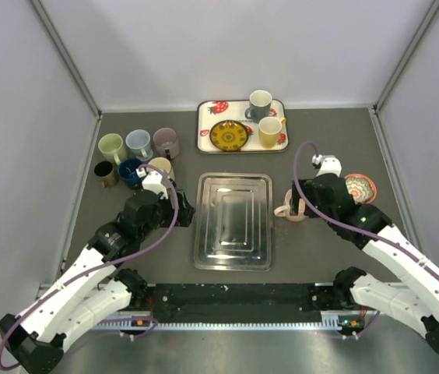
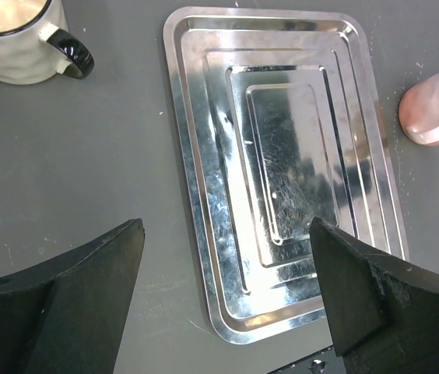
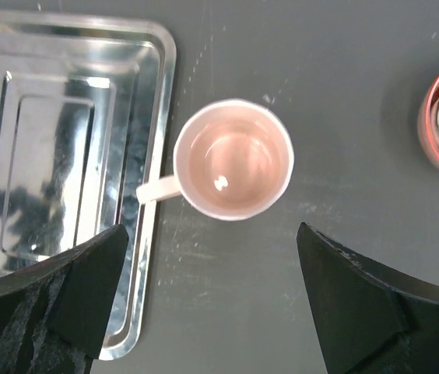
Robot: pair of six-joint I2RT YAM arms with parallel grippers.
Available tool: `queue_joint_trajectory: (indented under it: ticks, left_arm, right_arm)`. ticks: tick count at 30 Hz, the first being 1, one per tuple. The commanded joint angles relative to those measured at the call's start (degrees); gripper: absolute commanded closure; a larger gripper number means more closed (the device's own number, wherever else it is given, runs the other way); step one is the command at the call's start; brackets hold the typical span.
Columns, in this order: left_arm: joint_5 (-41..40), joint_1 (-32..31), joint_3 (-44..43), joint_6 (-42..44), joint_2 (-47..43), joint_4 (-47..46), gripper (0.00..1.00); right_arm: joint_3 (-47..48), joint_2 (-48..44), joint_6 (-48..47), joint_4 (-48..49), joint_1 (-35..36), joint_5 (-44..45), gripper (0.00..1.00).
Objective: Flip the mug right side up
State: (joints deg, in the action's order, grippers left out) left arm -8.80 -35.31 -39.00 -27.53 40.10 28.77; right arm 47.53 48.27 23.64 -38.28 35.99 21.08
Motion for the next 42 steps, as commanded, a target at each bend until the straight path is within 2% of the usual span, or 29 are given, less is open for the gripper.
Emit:
queue_joint_trajectory:
  ticks: [1, 4, 7, 10, 11, 12, 17, 19, 22, 29, 42]
  left_arm:
    - [0.1, -0.1, 1.1, -0.9, -0.9, -5.0, 0.08]
    - [0.0, -0.1, 1.6, -2.7, -0.4, -5.3, 0.09]
    - [2.3, -0.1, 2.2, -3.1, 0.7, -7.7, 0.10]
    - [12.9, -0.3, 1.8, -0.4, 3.6, -13.2, 0.17]
    - [19.5, -0.5, 1.5, 1.1, 6.6, -14.9, 0.17]
    - [22.2, -1.6, 0.1, 2.2, 8.8, -18.2, 0.19]
    - [25.6, -12.0, -9.8, 12.8, 26.8, -18.8, 0.24]
    - [29.2, -12.8, -14.2, 14.6, 31.2, -19.2, 0.25]
    - [35.0, -13.4, -16.4, 21.7, 38.8, -24.2, 0.26]
    - [38.6, -13.8, -24.4, 35.3, 50.3, -23.9, 0.28]
    - [40.5, -14.4, -38.7, 43.7, 67.2, -26.8, 0.37]
  right_arm:
    - [-1.6, 1.2, 6.8, -1.8, 2.5, 3.0, 0.10]
    - [-3.8, 0.1, 15.2, -1.4, 2.5, 6.7, 0.12]
    - [-6.3, -2.8, 19.5, 0.7, 2.6, 7.0, 0.12]
    - [-7.5, -5.7, 19.1, 2.5, 2.5, 4.8, 0.12]
    - [-7.3, -5.8, 18.5, 2.3, 2.5, 4.1, 0.12]
    - [-6.9, -5.8, 17.9, 1.9, 2.6, 3.8, 0.12]
    - [-4.4, -4.4, 17.8, -2.3, 2.5, 5.1, 0.10]
    - [-4.7, -4.9, 19.5, -2.7, 2.5, 5.5, 0.09]
    - [-5.2, -6.0, 21.1, -2.9, 2.5, 4.6, 0.09]
    - [-4.6, -9.8, 21.4, -4.3, 2.4, 0.2, 0.09]
    - [-1.0, -15.8, 21.1, -9.4, 2.5, -3.7, 0.09]
